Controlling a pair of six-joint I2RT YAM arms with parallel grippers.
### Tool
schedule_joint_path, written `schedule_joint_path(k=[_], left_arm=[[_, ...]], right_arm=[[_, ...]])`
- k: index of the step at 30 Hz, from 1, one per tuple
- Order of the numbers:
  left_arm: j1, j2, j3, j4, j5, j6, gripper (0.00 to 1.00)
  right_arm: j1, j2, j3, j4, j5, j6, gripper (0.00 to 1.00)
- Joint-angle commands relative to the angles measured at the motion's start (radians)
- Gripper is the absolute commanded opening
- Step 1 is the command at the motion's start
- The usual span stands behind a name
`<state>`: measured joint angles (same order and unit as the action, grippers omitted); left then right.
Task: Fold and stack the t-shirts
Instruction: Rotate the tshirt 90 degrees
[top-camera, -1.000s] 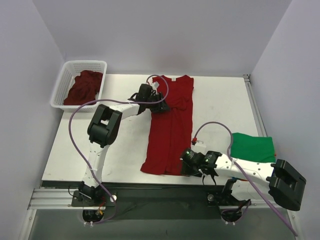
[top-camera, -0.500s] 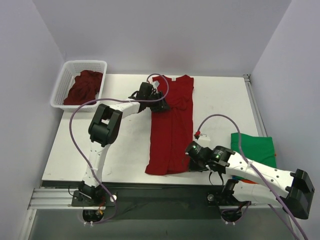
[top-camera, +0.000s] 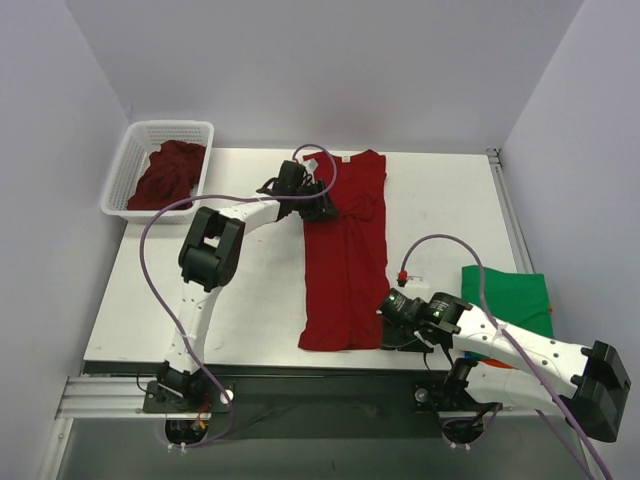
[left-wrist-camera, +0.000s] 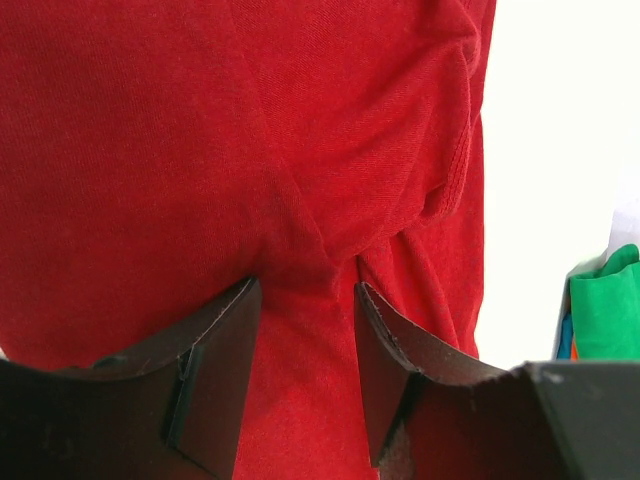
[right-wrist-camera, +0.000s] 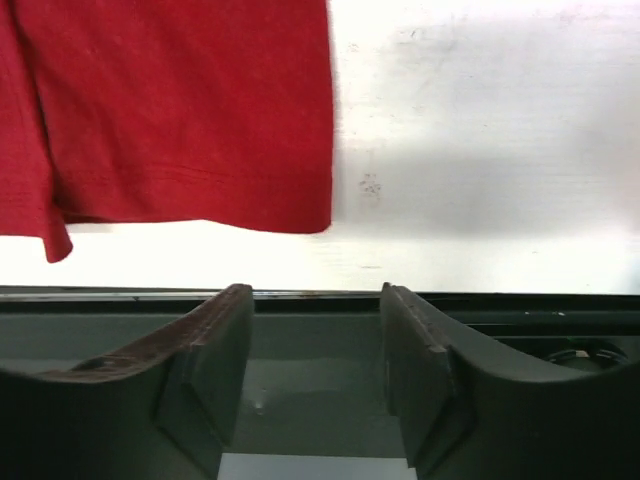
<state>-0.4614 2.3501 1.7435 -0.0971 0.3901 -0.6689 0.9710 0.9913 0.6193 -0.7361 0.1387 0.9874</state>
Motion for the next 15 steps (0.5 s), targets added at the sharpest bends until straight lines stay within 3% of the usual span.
schedule_joint_path(k=[1, 7, 15], left_arm=[[0.013, 0.023, 0.037, -0.03, -0.019, 0.028, 0.53], [0.013, 0.014, 0.027, -0.024, -0.013, 0.025, 0.53], [0.015, 0.012, 0.03, -0.035, -0.017, 0.032, 0.53]], right_arm=[[0.012, -0.014, 0.029, -0.057, 0.039, -0.007, 0.57], [0.067, 0.024, 0.155, 0.038, 0.055, -0.007, 0.51], [0.235, 0.346, 0.295, 0.294, 0.104, 0.02, 0.5]])
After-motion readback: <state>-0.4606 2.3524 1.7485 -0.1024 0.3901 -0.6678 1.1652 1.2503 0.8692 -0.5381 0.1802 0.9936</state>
